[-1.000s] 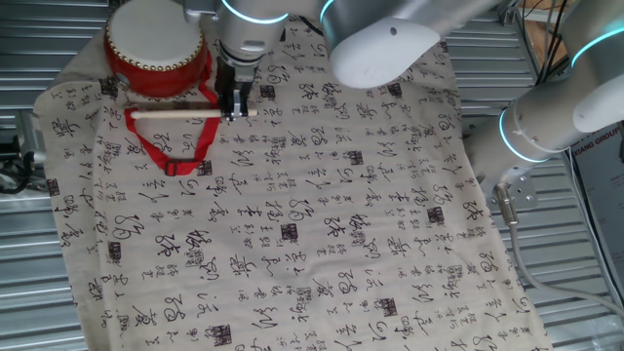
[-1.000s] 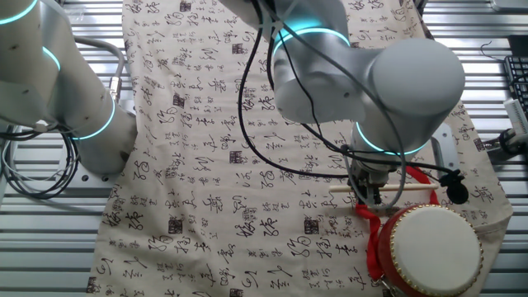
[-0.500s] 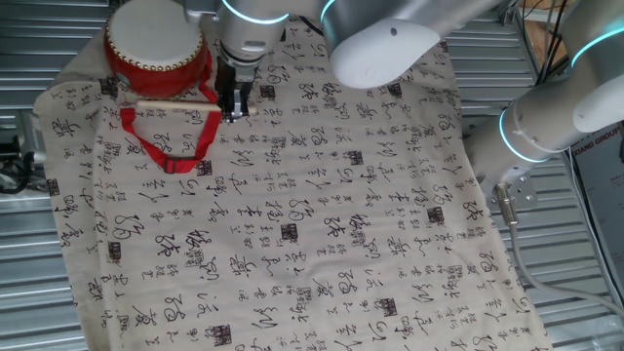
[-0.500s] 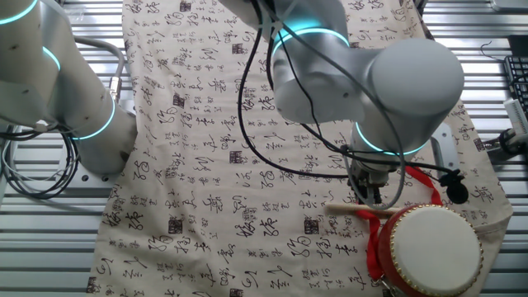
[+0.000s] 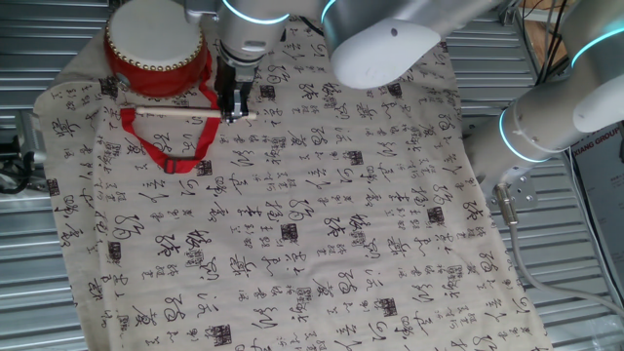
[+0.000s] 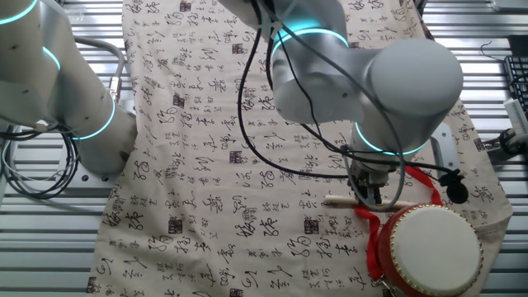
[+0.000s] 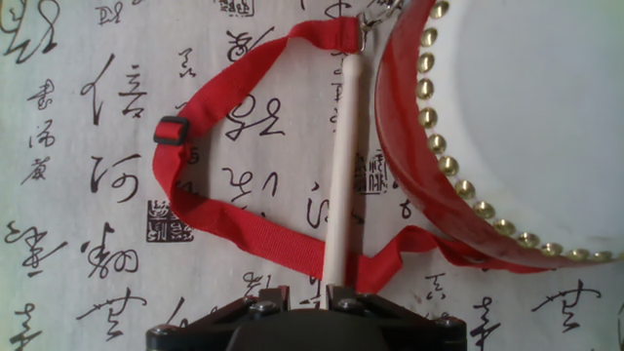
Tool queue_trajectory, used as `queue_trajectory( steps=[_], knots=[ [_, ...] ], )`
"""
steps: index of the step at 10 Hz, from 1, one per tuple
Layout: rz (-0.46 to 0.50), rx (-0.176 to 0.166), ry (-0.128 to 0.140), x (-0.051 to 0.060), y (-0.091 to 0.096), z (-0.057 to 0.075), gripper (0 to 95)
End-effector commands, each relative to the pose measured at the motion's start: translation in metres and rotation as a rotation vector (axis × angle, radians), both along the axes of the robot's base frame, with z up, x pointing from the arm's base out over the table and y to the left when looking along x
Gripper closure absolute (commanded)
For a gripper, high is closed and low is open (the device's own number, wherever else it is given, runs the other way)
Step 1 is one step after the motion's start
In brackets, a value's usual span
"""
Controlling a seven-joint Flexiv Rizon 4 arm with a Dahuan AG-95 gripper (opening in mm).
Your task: Play the drum
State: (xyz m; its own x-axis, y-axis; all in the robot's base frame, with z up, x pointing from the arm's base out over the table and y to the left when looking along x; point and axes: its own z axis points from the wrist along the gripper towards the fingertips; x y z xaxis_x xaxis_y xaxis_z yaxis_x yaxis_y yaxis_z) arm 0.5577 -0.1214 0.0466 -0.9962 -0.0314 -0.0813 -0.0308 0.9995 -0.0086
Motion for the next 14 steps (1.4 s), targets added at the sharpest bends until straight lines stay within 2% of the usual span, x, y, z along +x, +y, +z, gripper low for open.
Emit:
queue_trajectory(
  steps=[1, 2, 4, 5, 6, 7, 10, 14],
  knots=[
    [0.004, -0.005, 0.001, 0.001, 0.0, 0.009, 76.0],
    [-0.002, -0.005, 0.009, 0.001, 0.001, 0.022, 76.0],
    [-0.018, -0.001, 0.043, -0.002, 0.003, 0.075, 76.0],
    [-0.023, 0.004, 0.047, -0.007, 0.005, 0.101, 76.0],
    [-0.039, 0.011, 0.052, -0.012, 0.006, 0.118, 76.0],
    [-0.048, 0.016, 0.053, -0.017, 0.006, 0.129, 76.0],
    [-0.051, 0.012, 0.045, -0.02, 0.003, 0.13, 76.0],
    [-0.031, -0.01, 0.048, -0.021, 0.002, 0.131, 76.0]
  ],
)
